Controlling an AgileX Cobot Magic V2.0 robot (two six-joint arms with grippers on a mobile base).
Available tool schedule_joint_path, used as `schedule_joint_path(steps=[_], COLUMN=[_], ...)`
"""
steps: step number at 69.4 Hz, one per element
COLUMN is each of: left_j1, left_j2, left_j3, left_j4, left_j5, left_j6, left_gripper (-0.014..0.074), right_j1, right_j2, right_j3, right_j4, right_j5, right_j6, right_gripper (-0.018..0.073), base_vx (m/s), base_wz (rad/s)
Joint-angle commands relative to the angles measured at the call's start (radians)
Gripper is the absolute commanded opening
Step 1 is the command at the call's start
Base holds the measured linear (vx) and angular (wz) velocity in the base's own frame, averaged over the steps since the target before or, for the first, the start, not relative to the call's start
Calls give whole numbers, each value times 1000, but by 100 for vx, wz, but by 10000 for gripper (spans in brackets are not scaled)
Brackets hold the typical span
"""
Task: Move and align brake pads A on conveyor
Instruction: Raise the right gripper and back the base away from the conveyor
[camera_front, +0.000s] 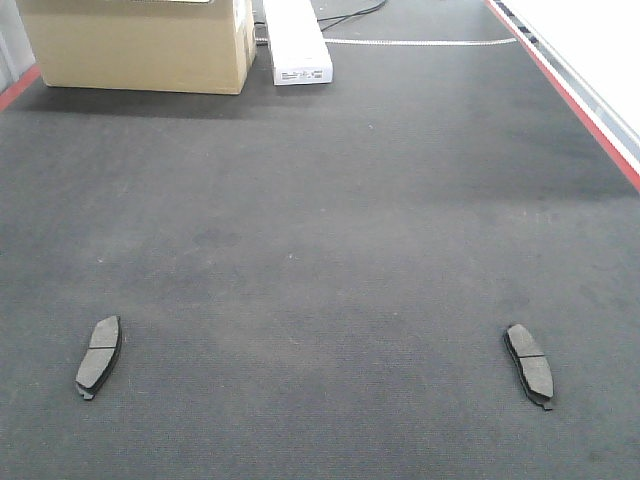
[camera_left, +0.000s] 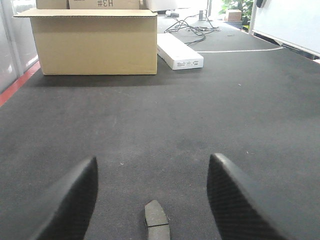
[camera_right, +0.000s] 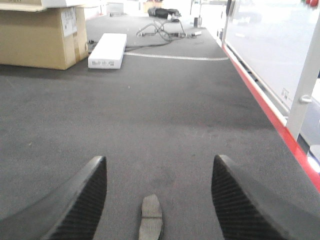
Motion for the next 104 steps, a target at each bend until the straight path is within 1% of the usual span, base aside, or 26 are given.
schedule_joint_path(steps=[1, 64, 104], left_j1=[-6, -6, -6], left_j2=[8, 11, 11], left_j3=[-25, -25, -25], left_j4=[-11, -11, -11], left_j5=[-79, -79, -75], left_j6=[1, 1, 1], left_gripper=[461, 461, 461], right_j1=[-8, -8, -8], right_j2=[11, 16, 20], right_j3=[-22, -22, -22], right_j4=[-6, -6, -6], right_j5=[-93, -90, -90], right_j6=[-7, -9, -9], right_gripper=[435, 435, 435], base_vx=[0, -1, -37], base_wz=[0, 0, 0])
